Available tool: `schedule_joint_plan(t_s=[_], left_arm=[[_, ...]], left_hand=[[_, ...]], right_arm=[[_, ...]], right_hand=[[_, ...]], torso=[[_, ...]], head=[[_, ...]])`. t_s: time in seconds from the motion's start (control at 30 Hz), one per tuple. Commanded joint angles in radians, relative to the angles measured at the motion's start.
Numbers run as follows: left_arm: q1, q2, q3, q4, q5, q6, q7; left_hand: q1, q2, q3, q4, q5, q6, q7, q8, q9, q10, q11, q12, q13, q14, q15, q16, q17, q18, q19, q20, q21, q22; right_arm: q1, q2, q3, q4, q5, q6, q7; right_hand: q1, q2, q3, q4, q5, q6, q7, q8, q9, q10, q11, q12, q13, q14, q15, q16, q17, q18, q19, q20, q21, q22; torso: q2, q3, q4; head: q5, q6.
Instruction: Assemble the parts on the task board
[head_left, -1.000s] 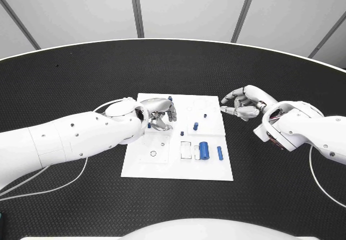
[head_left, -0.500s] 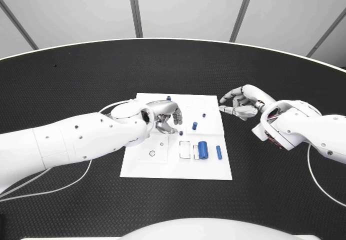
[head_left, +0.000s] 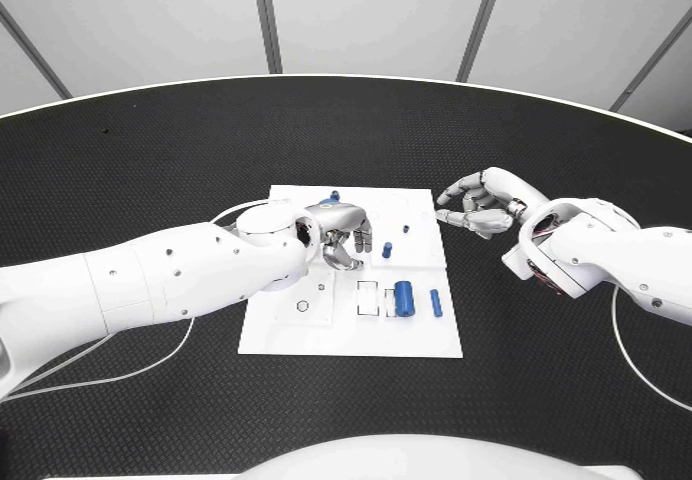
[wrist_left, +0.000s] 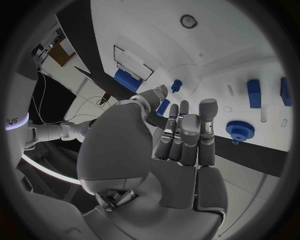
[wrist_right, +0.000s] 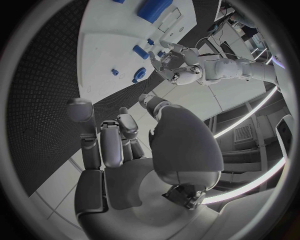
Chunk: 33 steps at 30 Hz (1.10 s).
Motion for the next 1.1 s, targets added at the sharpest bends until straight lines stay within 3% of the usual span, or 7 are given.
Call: schedule_joint_plan(t_s=[0.03,0.67,1.1], left_arm=[[0.000,0.005,0.000,-0.002,0.000,0.014,-0.001],[-0.001,0.037,0.000,-0.049,-0.002,0.046,-0.007],[-0.002,0.046,0.000,-0.062,-0.003,0.074,-0.008]], left_hand=[[0.002,-0.003,-0.006,0.000,-0.005,-0.008,0.001,-0.005,-0.001,-0.003,-0.002,-0.007,0.002,-0.010,0.000,-0.003,-0.003,-0.013,-0.005,0.001,-0.005,-0.001],[0.027,0.018,0.010,-0.004,-0.004,0.014,-0.001,0.002,0.002,0.019,-0.006,0.003,0.009,-0.011,-0.004,0.002,-0.002,-0.014,-0.002,-0.001,-0.001,0.004],[0.037,0.025,0.020,-0.006,-0.004,0.032,-0.006,0.008,0.006,0.037,-0.012,0.012,0.015,-0.007,-0.008,0.007,0.001,-0.015,0.004,-0.005,0.004,0.011]], right_arm=[[0.000,0.000,0.000,0.000,0.000,0.000,0.000],[0.000,0.002,0.000,-0.001,0.000,0.001,0.000],[0.000,0.003,0.000,-0.001,0.000,0.001,0.000]], right_hand=[[0.006,-0.002,0.005,0.002,0.003,-0.008,0.002,0.006,-0.002,0.000,-0.003,0.000,0.001,0.044,-0.006,-0.006,0.024,0.016,-0.003,-0.001,-0.005,0.000],[0.006,-0.002,0.005,0.002,0.003,-0.008,0.002,0.006,-0.002,0.000,-0.003,0.000,0.001,0.044,-0.006,-0.006,0.024,0.016,-0.003,-0.001,-0.005,0.000],[0.006,-0.002,0.005,0.002,0.003,-0.008,0.002,0.006,-0.002,0.000,-0.003,0.000,0.001,0.044,-0.006,-0.006,0.024,0.016,-0.003,-0.001,-0.005,0.000]], torso=[[-0.001,-0.0010,0.0003],[0.001,-0.0019,0.0007],[0.000,-0.0009,0.0010]], head=[[-0.001,-0.001],[-0.001,-0.003],[-0.002,-0.011]])
